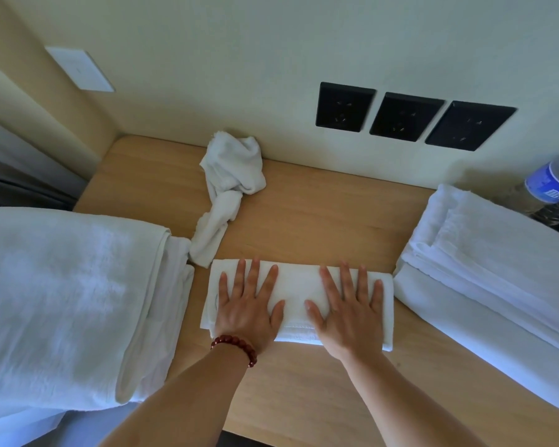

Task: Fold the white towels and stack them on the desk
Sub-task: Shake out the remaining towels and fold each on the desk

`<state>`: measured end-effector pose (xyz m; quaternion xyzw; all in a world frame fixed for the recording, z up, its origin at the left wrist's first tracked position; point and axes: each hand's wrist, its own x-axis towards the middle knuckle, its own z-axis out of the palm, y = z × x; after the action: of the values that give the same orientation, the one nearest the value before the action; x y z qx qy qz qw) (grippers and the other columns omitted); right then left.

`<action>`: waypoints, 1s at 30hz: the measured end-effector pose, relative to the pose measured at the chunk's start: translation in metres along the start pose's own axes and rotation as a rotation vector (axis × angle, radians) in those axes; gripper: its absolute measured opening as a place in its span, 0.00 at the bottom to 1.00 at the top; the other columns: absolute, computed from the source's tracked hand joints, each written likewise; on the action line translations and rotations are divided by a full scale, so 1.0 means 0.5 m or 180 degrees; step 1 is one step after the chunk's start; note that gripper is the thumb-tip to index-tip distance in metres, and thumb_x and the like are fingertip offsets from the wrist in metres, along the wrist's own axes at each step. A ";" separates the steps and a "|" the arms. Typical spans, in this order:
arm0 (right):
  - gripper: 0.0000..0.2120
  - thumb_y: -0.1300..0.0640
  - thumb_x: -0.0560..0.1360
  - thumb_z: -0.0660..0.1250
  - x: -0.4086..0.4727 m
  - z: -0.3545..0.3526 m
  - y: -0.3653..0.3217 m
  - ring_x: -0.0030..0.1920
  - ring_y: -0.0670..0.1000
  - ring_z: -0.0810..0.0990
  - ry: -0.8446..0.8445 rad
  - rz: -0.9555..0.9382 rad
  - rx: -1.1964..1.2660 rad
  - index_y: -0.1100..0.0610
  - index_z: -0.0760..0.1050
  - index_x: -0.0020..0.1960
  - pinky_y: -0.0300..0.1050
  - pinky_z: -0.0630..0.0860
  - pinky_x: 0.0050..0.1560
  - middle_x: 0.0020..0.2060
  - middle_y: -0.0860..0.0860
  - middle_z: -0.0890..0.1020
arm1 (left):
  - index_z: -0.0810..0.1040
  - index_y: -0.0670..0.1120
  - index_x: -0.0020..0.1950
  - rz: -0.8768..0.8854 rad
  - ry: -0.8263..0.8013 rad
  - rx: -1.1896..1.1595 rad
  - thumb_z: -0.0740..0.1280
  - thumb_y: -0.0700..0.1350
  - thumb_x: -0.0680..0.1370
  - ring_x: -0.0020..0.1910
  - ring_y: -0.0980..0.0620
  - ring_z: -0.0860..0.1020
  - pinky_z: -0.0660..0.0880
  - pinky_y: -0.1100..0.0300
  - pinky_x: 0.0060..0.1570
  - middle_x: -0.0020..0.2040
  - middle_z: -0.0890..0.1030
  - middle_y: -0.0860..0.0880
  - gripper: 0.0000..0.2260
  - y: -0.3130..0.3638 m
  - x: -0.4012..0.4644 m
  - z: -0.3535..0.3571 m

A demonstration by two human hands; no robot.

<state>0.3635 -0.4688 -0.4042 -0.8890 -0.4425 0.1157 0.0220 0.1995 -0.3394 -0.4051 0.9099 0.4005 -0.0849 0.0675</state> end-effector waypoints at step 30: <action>0.35 0.28 0.78 0.38 -0.016 -0.077 0.035 0.78 0.57 0.29 -0.1027 0.0211 0.0140 0.40 0.32 0.80 0.66 0.28 0.74 0.80 0.48 0.34 | 0.33 0.58 0.79 -0.0399 -0.0689 -0.0025 0.34 0.69 0.78 0.77 0.46 0.28 0.32 0.38 0.74 0.79 0.30 0.49 0.33 0.026 0.016 -0.064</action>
<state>0.3810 -0.4833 -0.3679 -0.8723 -0.4081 0.2673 -0.0338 0.2177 -0.3365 -0.3749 0.8683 0.4473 -0.1851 0.1085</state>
